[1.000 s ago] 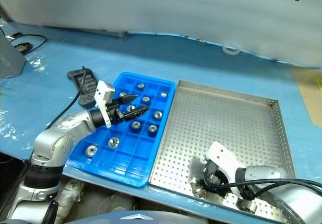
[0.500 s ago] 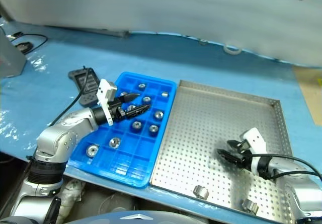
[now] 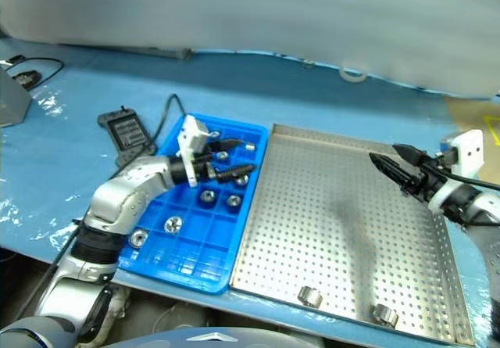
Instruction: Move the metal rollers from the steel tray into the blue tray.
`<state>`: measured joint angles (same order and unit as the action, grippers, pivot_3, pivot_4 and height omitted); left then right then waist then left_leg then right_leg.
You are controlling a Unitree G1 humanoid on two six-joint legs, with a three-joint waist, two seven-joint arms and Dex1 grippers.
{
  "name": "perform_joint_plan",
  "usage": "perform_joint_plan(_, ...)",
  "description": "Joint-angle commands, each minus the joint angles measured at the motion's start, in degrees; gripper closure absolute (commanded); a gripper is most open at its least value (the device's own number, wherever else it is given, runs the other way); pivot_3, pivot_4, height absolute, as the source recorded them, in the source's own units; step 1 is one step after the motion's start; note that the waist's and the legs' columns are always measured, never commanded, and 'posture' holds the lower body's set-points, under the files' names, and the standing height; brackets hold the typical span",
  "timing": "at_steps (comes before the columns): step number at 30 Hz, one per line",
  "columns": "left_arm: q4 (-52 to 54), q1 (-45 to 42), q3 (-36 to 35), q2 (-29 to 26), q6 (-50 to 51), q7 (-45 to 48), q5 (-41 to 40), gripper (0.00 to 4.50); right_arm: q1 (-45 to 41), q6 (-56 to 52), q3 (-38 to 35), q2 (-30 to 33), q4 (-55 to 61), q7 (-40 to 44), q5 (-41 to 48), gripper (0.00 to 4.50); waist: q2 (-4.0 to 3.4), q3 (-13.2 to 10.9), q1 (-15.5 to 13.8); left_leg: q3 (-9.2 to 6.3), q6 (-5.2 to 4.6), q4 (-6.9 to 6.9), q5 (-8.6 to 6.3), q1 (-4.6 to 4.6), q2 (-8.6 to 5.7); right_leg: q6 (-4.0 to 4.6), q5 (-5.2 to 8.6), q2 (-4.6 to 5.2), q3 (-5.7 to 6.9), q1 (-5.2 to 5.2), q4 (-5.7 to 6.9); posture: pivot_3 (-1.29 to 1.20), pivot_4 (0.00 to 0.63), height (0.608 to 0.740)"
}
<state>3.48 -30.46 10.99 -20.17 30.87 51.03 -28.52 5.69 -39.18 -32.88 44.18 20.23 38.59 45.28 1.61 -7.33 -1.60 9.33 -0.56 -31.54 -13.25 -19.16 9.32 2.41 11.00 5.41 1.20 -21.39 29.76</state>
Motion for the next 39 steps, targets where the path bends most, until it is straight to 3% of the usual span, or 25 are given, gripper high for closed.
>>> perform_joint_plan(1, -5.19, -12.08, 3.52, 4.13, -0.14, 7.81, -0.73, 0.0, 7.9, -4.63, -6.92, -1.24, 10.38, -1.55, 6.03, 1.25, -0.03, -0.04, -0.07, 0.05, -0.06, -0.14, -0.03, -0.06, -0.01, 0.01, 0.0, 0.01, -0.02, -0.02, -0.01, -0.4, 0.15, 0.74)
perform_joint_plan(6, -29.0, -23.67, 9.34, 14.12, -11.86, 24.52, 4.25, 0.0, 18.1, -5.21, -15.93, -6.76, 20.52, -8.83, 10.21, 1.25, -0.4, 0.36, 3.02, 0.61, -0.59, -0.2, -0.42, 0.36, -0.16, -0.01, 0.01, 0.25, -0.27, 0.35, -0.37, -0.57, 0.15, 0.74)
perform_joint_plan(8, -35.03, -26.53, 12.57, 16.9, -15.11, 31.75, 6.82, 0.0, 21.95, -4.92, -18.86, -9.17, 24.4, -11.73, 12.27, 1.25, -0.45, 0.47, 5.09, 0.63, -0.67, -0.09, -0.56, 0.2, -0.41, -0.53, 0.31, 0.38, -0.46, 0.24, -0.58, -0.63, 0.15, 0.74)
perform_joint_plan(14, -50.74, -27.19, 21.05, 22.01, -29.16, 41.3, 16.18, 0.0, 32.5, -1.03, -27.23, -16.64, 32.95, -21.49, 18.21, 1.25, -0.65, 0.72, 11.43, 0.67, -1.18, -0.46, -0.79, -0.65, -0.56, -0.2, -0.03, 0.77, -0.3, -0.62, -0.61, -0.78, 0.15, 0.74)
perform_joint_plan(16, -51.06, -25.36, 24.93, 22.03, -30.52, 41.47, 15.38, 0.0, 37.28, 0.32, -28.46, -18.4, 35.81, -22.3, 19.96, 1.25, -0.89, 0.82, 13.76, 0.61, -1.35, -0.63, -0.92, -0.83, -0.6, -0.23, -0.01, 0.88, -0.03, -0.56, -0.78, -0.82, 0.15, 0.74)
perform_joint_plan(19, -49.36, -23.21, 28.36, 21.61, -29.75, 41.47, 13.33, 0.0, 44.34, 2.98, -28.76, -20.8, 38.98, -22.54, 21.14, 1.25, -0.9, 0.73, 17.4, 0.4, -1.22, -0.65, -1.14, -0.86, -0.64, -0.93, 0.43, 1.01, 0.27, -0.14, -1.23, -0.85, 0.15, 0.74)
perform_joint_plan(23, -50.53, -22.59, 26.79, 21.9, -29.13, 41.47, 10.77, 0.0, 50.86, 7.17, -25.97, -21.11, 39.77, -22.85, 20.77, 1.25, -1.02, 0.66, 22.98, 0.11, -1.3, -0.64, -1.26, -1.09, -0.75, -1.27, 0.66, 1.11, 0.47, 0.13, -2.13, -0.87, 0.15, 0.74)
perform_joint_plan(28, -47.72, -20.65, 27.75, 18.07, -27.39, 41.47, 6.55, 0.0, 56.66, 12.52, -20.27, -19.35, 39.77, -23.01, 19.21, 1.25, -1.3, 0.64, 28.76, -0.21, -1.64, -0.66, -1.48, -1.6, -1.54, -1.68, 0.91, 1.86, 0.63, 0.06, -2.13, -0.87, 0.15, 0.74)
perform_joint_plan(35, -43.7, -19.66, 21.93, 12.68, -31.09, 41.47, 3.3, 0.0, 63.74, 17.97, -13.07, -19.17, 39.77, -22.86, 16.35, 1.25, -1.34, 0.51, 30.52, -0.51, -1.65, -0.77, -1.48, -1.75, -1.62, -1.69, 0.9, 1.94, 0.82, 0.11, -2.1, -0.83, 0.15, 0.74)
perform_joint_plan(39, -44.37, -19.34, 19.06, 12.15, -35.34, 41.47, 6.4, 0.0, 63.83, 19.25, -7.9, -17.84, 39.77, -23.96, 14.06, 1.25, -1.27, 0.47, 30.57, -0.62, -1.65, -0.81, -1.48, -1.78, -1.66, -1.69, 0.9, 1.95, 0.86, 0.19, -2.11, -0.81, 0.15, 0.74)
